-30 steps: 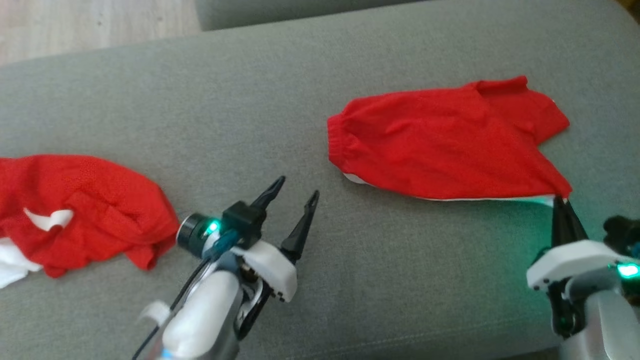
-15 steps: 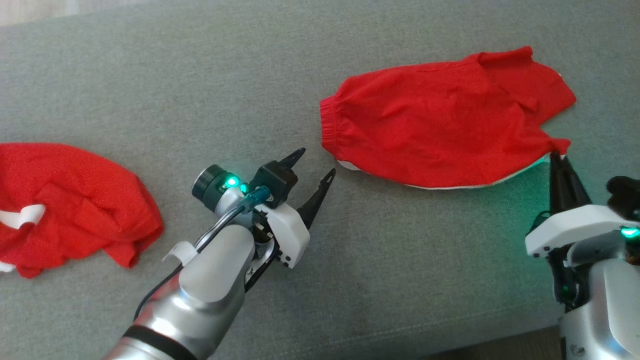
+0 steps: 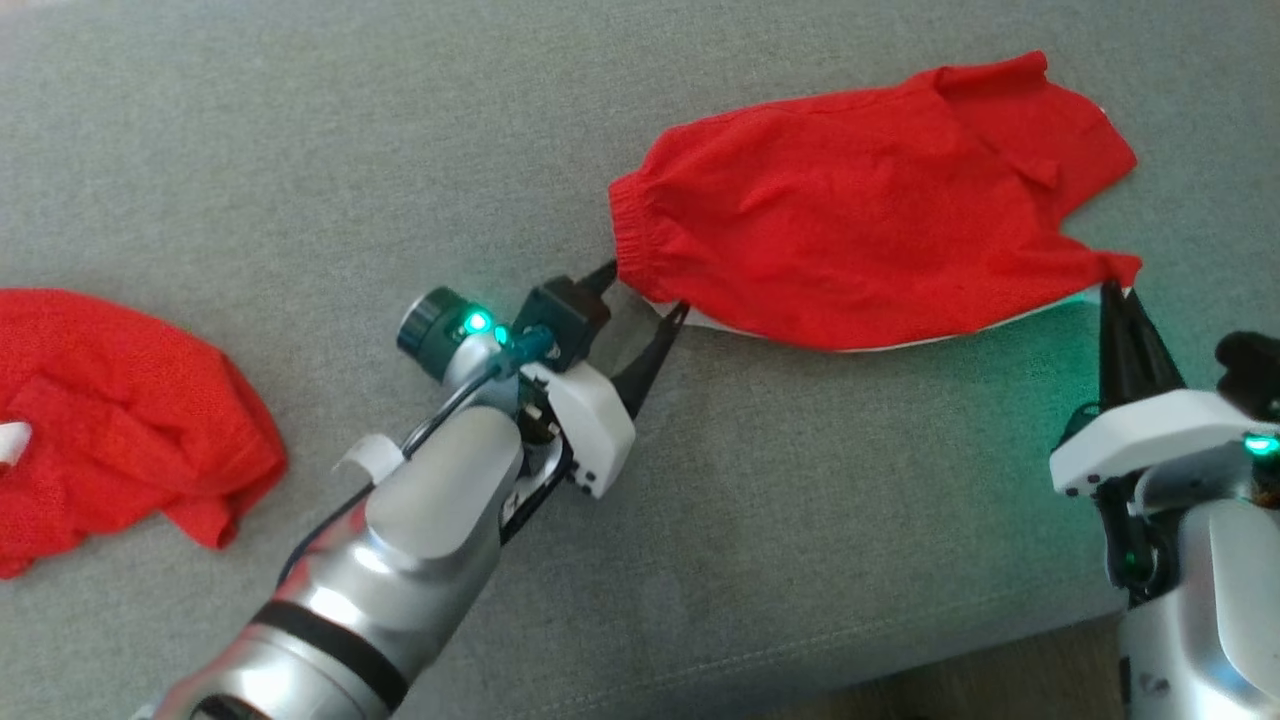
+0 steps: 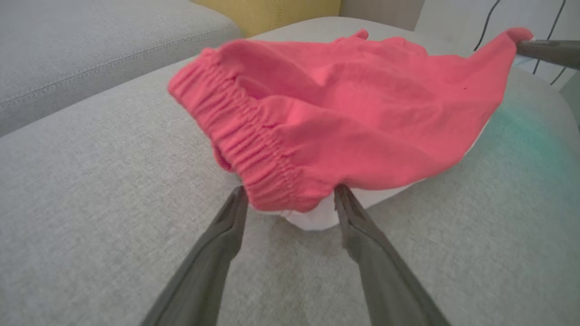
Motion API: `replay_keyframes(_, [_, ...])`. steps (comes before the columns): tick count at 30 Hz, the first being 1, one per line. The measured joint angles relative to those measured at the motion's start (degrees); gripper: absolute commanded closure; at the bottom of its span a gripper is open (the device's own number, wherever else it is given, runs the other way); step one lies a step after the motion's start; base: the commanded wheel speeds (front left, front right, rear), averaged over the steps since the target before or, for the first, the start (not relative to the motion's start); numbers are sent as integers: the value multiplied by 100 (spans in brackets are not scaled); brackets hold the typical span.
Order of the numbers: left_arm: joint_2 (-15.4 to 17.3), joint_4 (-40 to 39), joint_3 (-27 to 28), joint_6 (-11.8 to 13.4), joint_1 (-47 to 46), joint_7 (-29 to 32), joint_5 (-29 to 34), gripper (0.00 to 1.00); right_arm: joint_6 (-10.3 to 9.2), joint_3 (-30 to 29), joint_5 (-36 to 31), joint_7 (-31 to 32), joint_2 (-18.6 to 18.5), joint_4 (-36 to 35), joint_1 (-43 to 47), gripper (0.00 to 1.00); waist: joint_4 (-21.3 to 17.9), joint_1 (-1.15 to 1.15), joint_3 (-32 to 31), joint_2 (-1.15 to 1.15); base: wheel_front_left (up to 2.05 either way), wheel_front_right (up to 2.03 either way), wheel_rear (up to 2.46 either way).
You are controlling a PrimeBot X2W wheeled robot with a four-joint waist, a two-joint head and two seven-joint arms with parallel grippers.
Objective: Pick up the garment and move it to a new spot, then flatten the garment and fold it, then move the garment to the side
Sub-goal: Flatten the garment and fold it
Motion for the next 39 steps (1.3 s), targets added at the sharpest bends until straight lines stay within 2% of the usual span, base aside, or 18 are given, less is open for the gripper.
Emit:
replay_keyframes(11, [0, -65, -181, 21, -59, 0, -92, 0, 0, -22, 0, -27, 0, 71, -26, 100, 13, 0, 21, 0, 0, 0, 0])
replay_keyframes(25, [1, 367, -544, 1, -152, 0, -140, 0, 0, 32, 41, -52, 0, 133, -194, 100, -15, 0, 42, 0, 0, 0, 0])
replay_keyframes(26, [1, 371, -565, 1, -152, 0, -171, 51, 0, 33, 41, -52, 0, 134, -195, 100, -15, 0, 37, 0, 0, 0, 0])
replay_keyframes(27, [1, 367, -578, 0, -152, 0, -201, 96, 0, 32, 41, -52, 0, 134, -195, 100, -13, 0, 34, 0, 0, 0, 0])
replay_keyframes(28, [1, 361, -590, 0, -153, 0, -223, 100, 0, 32, 41, -52, 0, 134, -195, 100, -12, 0, 33, 0, 0, 0, 0])
replay_keyframes(39, [-1, 110, -471, 62, -172, 0, -305, 100, 0, 12, -130, -85, -1, 100, -196, 100, 134, 0, -121, 0, 0, 0, 0])
